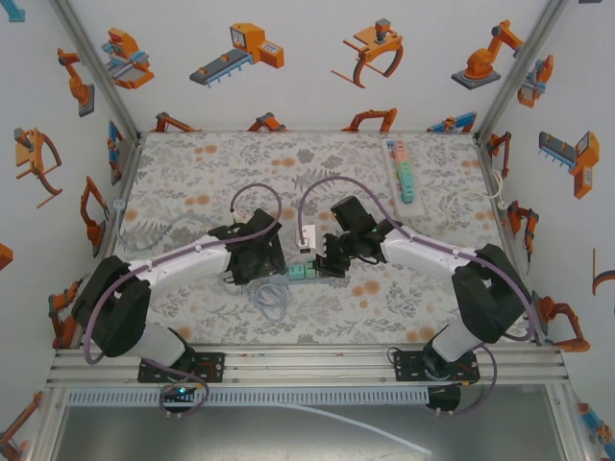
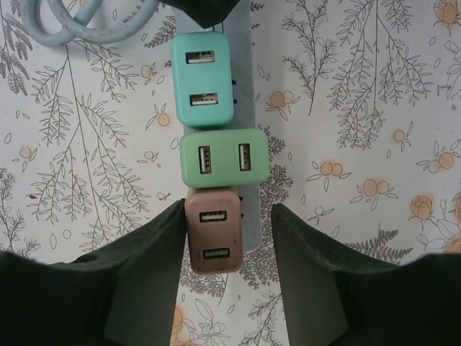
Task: Pull the plug off the socket
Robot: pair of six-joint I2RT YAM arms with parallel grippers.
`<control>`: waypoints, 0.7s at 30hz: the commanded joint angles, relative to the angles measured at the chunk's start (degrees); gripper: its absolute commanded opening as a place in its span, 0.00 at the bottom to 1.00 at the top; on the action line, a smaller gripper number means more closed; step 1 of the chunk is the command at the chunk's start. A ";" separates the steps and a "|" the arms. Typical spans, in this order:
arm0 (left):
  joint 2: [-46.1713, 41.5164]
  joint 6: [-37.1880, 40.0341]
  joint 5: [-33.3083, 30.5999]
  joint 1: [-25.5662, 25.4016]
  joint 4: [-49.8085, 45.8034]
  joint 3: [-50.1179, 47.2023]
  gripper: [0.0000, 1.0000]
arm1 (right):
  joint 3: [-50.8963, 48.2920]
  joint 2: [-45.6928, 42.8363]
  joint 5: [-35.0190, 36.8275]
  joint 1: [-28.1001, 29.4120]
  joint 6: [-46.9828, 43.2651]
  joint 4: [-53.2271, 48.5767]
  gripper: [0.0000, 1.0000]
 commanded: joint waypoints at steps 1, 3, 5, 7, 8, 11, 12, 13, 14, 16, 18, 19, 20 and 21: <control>1.02 -0.73 0.96 0.23 -0.34 -0.59 0.75 | -0.42 0.48 0.02 0.82 -1.61 1.11 0.47; 1.43 -0.66 0.93 0.26 -0.30 -0.66 0.71 | -0.44 0.74 0.11 1.03 -1.88 1.20 0.44; 2.11 -0.68 0.42 0.28 -0.56 -0.86 0.71 | -0.43 1.08 0.27 1.21 -1.88 1.33 0.42; 2.82 -0.95 -0.13 0.24 -1.18 -0.99 0.71 | -0.26 1.32 0.59 1.43 -1.97 1.38 0.39; 3.23 -1.08 -0.41 0.11 -1.41 -1.16 0.71 | -0.12 1.46 0.63 1.52 -2.19 1.15 0.38; 4.11 -1.05 -0.51 0.04 -1.35 -1.73 0.71 | 0.49 2.30 0.85 1.74 -2.67 0.20 0.36; 4.33 -1.07 -0.60 -0.01 -1.19 -1.87 0.71 | 0.69 2.50 0.98 1.82 -2.83 -0.10 0.36; 4.51 -1.03 -0.54 -0.15 -1.00 -1.91 0.70 | 0.87 2.83 1.16 1.92 -3.08 -0.35 0.36; 4.76 -1.01 -0.43 -0.21 -0.95 -1.91 0.70 | 1.04 3.10 1.30 2.05 -3.46 -0.68 0.35; 5.20 -0.92 -0.38 -0.34 -0.88 -1.76 0.69 | 1.11 3.38 1.32 2.18 -3.92 -0.89 0.31; 5.64 -0.75 -0.42 -0.44 -1.06 -1.61 0.68 | 1.31 3.34 1.46 2.22 -4.08 -0.86 0.28; 5.86 -0.82 -0.64 -0.58 -1.23 -1.57 0.68 | 1.33 3.19 1.51 2.27 -4.15 -0.82 0.27; 6.18 -0.82 -0.91 -0.59 -1.57 -1.48 0.68 | 1.37 2.99 1.68 2.35 -4.13 -0.82 0.26; 6.34 -0.89 -1.15 -0.64 -1.82 -1.48 0.68 | 1.50 2.82 1.77 2.35 -4.11 -0.82 0.25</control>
